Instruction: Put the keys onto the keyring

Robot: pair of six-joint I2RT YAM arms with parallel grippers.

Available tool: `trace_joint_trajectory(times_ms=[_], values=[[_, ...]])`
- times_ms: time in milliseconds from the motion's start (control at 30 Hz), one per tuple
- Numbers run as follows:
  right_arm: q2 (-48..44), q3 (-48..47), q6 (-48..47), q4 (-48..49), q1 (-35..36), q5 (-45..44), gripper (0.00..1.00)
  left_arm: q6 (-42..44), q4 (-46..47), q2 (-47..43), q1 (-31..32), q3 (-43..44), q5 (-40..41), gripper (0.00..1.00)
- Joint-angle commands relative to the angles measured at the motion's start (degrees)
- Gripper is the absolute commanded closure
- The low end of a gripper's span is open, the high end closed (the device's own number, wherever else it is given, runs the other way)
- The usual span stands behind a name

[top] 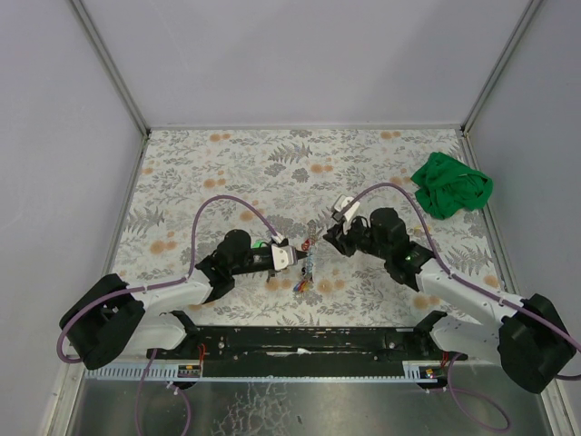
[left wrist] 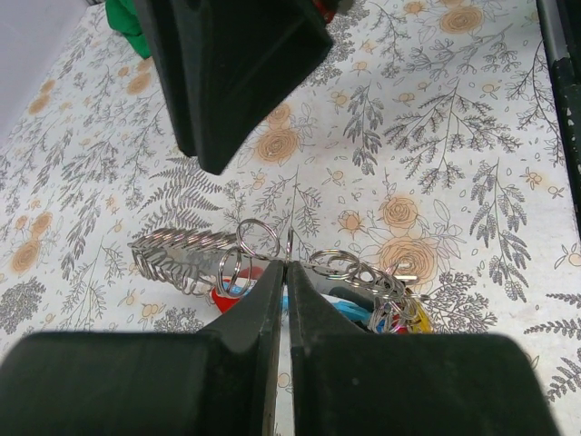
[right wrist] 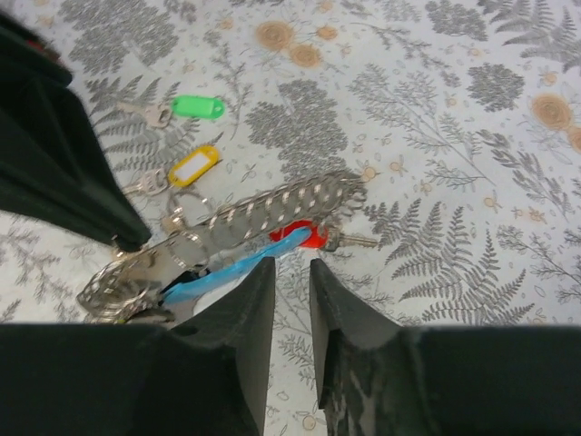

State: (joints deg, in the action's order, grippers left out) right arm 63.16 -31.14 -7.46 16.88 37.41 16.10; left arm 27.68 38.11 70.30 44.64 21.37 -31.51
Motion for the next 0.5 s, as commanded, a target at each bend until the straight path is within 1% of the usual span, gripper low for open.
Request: trace_joint_trajectory(times_ms=[0,100,167,333,467], values=[[-3.64,1.43,-3.7,-0.4,-0.05,7.57,0.69,-1.9,1.52,-0.45,0.4,0.78,2.33,0.99],[-5.84,6.54,-6.9,7.64,-0.05,12.39,0.67,-4.16,1.79,-0.19,0.41,1.24,4.02,0.98],[-6.28,9.24,-7.35,13.85,0.03,13.15,0.67,-6.07,2.51,0.01,0.37,1.47,4.9,0.98],[-4.04,13.99,-7.01,29.14,1.61,11.14,0.68,-10.31,4.67,0.51,0.36,1.55,6.96,0.96],[-0.73,16.02,-6.48,39.05,3.7,7.27,0.7,-12.78,5.72,0.89,0.36,1.57,9.12,0.96]])
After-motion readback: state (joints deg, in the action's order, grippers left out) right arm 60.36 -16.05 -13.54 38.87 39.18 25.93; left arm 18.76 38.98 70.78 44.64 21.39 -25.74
